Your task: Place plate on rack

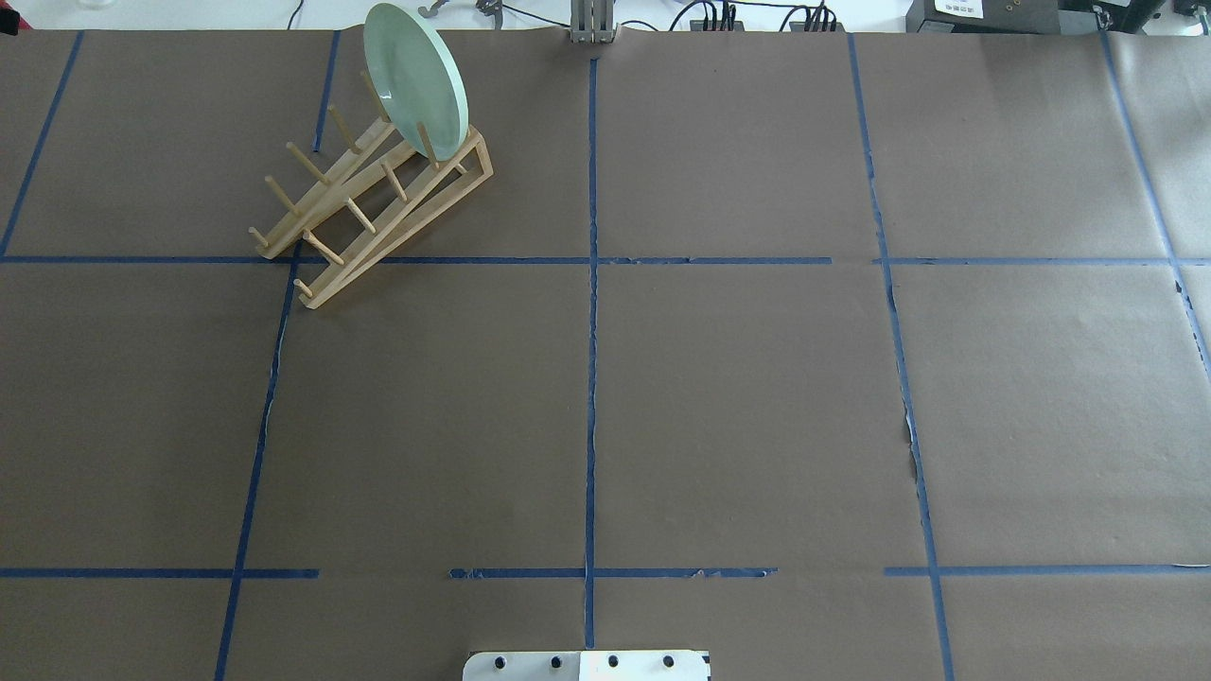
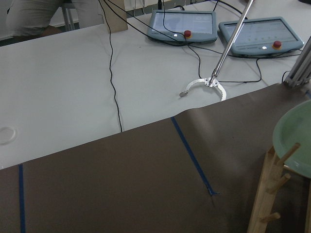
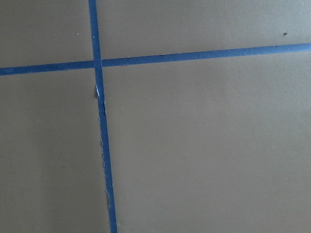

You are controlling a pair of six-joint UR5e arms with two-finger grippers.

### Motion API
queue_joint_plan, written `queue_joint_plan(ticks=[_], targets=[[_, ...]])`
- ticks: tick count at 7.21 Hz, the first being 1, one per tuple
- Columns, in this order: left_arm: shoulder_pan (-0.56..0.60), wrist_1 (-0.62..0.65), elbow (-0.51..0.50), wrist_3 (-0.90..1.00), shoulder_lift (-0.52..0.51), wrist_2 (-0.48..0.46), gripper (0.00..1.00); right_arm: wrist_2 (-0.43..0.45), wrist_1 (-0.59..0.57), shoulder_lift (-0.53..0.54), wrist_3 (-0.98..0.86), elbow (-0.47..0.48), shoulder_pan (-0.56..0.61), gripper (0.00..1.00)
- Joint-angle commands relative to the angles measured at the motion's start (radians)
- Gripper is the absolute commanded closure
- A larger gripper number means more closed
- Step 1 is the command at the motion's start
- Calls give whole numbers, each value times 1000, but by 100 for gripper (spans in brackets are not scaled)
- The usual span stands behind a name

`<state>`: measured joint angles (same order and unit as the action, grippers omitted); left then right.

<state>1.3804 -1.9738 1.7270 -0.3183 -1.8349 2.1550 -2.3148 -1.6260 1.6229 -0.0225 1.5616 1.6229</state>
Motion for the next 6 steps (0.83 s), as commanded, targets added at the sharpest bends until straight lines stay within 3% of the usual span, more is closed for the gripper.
queue_joint_plan(ticks=[1,3,4,6], targets=[[17,288,31,160,-1,0,0,0,0,0,1,0,0,0],[19,383,-22,162,-4,8,0,0,0,0,-1,0,0,0],[22,374,-38,165,37,87,0,0,0,0,1,0,0,0],[89,381,-43,264,124,109,0,0,0,0,1,0,0,0]])
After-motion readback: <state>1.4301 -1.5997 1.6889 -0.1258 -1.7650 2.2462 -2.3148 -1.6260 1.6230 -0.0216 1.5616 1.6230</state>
